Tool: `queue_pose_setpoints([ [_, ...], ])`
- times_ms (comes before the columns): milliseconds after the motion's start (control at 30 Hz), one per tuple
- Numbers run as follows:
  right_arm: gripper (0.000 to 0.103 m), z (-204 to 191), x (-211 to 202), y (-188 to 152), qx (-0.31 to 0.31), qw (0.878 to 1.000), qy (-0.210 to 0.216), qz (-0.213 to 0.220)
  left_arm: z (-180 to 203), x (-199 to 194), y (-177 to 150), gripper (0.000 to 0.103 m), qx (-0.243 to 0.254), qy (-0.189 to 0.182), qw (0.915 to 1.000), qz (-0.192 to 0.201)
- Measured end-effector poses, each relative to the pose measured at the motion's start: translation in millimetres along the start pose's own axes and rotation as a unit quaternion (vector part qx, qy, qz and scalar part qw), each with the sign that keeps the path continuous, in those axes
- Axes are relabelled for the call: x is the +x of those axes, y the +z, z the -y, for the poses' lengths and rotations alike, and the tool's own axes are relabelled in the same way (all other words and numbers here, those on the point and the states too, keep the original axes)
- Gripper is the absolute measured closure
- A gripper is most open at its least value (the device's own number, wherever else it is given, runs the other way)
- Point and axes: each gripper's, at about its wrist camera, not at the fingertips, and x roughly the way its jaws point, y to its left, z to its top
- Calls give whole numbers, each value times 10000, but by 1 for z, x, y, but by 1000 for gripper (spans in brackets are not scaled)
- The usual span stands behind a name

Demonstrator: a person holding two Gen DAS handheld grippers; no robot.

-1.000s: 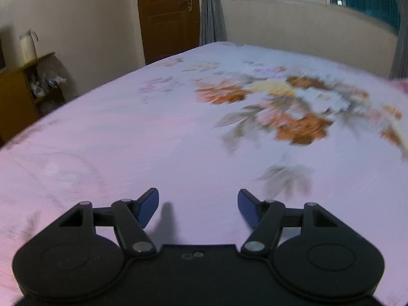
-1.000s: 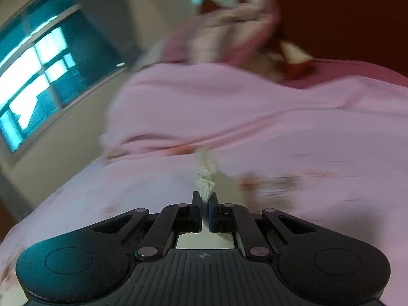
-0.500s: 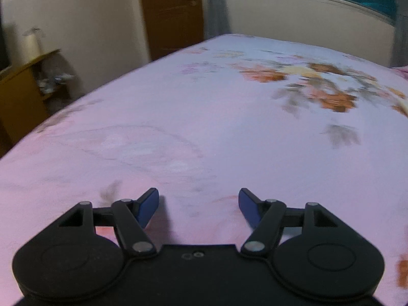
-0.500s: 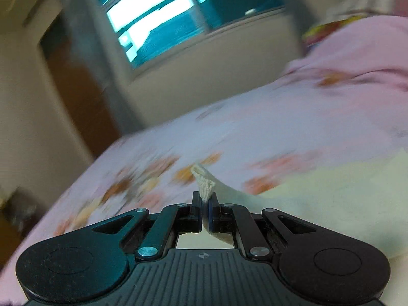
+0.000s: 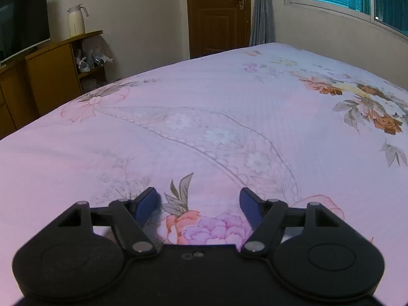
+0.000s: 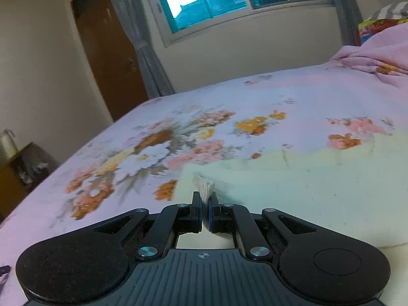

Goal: Fold small clothes

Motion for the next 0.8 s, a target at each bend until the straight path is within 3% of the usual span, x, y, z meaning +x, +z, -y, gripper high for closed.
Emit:
queue_pose_setpoints([
  [233, 98, -10, 20, -19, -114, 9983, 288, -492, -3, 5, -2, 29, -51, -46, 10000, 20],
  [300, 90, -9, 28, -25, -16, 9959, 384, -815, -2, 5, -2, 29, -15, -24, 10000, 20],
  [367, 75, -12, 15, -24, -107, 9968, 536, -581, -1, 5, -2, 28, 4, -16, 10000, 18],
  [467, 75, -6, -14, -22, -129, 9977, 613, -247, -1, 5, -3, 28, 6, -16, 10000, 25],
  [533, 75, 11, -35, -20, -58, 9992, 393, -40, -1, 4, -2, 28, 4, -14, 10000, 35],
  [633, 75, 52, -67, -15, -69, 9992, -363, 137, 6, -3, 2, 31, 77, -25, 9999, 87],
  [700, 84, 89, -94, -9, 48, 9954, -898, 331, 20, -10, 6, 31, -56, -307, 9993, 182],
  [800, 90, 143, -132, -1, 83, 9846, -1663, 537, 75, -19, 16, 31, 46, -850, 9959, 302],
])
